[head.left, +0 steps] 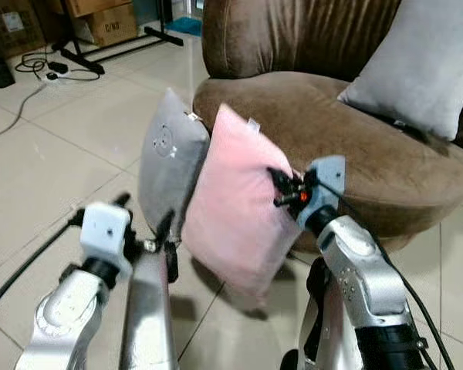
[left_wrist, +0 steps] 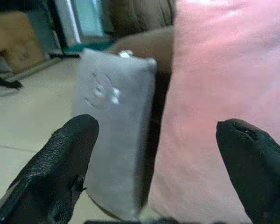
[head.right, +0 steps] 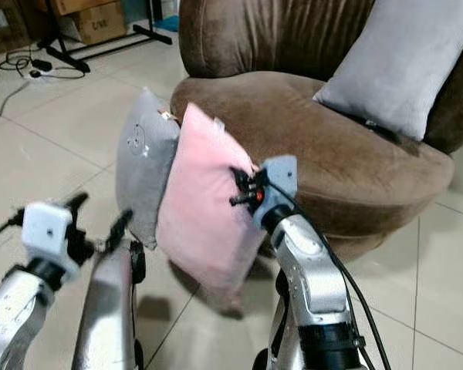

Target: Move the pillow to the sofa from floor

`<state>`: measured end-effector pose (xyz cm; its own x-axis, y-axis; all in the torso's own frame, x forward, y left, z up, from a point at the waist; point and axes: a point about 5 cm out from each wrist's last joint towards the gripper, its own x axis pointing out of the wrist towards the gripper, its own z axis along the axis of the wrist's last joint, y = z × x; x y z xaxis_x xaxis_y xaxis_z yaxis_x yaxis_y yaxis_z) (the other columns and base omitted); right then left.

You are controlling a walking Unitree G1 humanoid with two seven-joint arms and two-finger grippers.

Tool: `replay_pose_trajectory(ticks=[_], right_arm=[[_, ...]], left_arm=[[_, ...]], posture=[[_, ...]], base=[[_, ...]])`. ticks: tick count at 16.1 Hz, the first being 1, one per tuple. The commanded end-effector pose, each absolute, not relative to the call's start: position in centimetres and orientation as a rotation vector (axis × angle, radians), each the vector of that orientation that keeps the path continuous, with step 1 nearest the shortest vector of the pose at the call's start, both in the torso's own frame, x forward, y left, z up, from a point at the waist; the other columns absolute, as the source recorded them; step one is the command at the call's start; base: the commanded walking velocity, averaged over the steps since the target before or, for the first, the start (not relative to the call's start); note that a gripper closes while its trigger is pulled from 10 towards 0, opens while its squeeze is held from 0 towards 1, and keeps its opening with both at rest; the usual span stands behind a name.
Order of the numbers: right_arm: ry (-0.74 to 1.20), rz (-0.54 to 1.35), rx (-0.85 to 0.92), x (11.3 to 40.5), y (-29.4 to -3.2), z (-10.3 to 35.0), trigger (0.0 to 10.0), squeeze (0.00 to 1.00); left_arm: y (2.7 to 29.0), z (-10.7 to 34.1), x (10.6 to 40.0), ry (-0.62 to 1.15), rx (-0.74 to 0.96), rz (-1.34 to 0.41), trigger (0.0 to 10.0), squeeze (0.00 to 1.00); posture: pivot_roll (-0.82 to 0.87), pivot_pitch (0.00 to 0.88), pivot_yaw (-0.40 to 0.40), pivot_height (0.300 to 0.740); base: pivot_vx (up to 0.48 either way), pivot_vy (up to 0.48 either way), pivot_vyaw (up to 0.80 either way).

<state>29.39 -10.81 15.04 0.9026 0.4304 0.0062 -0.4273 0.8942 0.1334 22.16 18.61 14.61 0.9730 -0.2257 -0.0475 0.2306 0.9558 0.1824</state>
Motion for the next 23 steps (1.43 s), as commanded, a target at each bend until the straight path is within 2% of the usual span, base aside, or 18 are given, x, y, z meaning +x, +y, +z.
replay_pose_trajectory(ticks=[1, 6, 12, 23], right_arm=[[-0.037, 0.435, 0.137, 29.6, -11.0, 16.7, 10.0, 0.00], [-0.078, 0.384, 0.189, 29.8, -11.1, 18.6, 10.0, 0.00], [-0.154, 0.353, 0.214, 30.4, -11.5, 20.8, 10.0, 0.00], [-0.111, 0.296, 0.190, 30.2, -12.3, 20.1, 10.0, 0.00]], left_arm=[[19.0, 15.0, 22.5, 0.008, 0.220, -0.194, 10.0, 0.00], [19.3, 16.0, 22.6, -0.037, 0.291, -0.110, 10.0, 0.00], [19.5, 15.6, 22.5, 0.003, 0.310, -0.067, 10.0, 0.00], [19.3, 15.4, 22.8, -0.031, 0.314, -0.056, 10.0, 0.00]], posture=[[0.05, 0.000, -0.055, 0.385], [0.07, 0.000, -0.065, 0.435], [0.08, 0.000, -0.078, 0.490], [0.03, 0.000, -0.051, 0.575]], base=[[0.000, 0.000, 0.00], [0.000, 0.000, 0.00], [0.000, 0.000, 0.00], [0.000, 0.000, 0.00]])
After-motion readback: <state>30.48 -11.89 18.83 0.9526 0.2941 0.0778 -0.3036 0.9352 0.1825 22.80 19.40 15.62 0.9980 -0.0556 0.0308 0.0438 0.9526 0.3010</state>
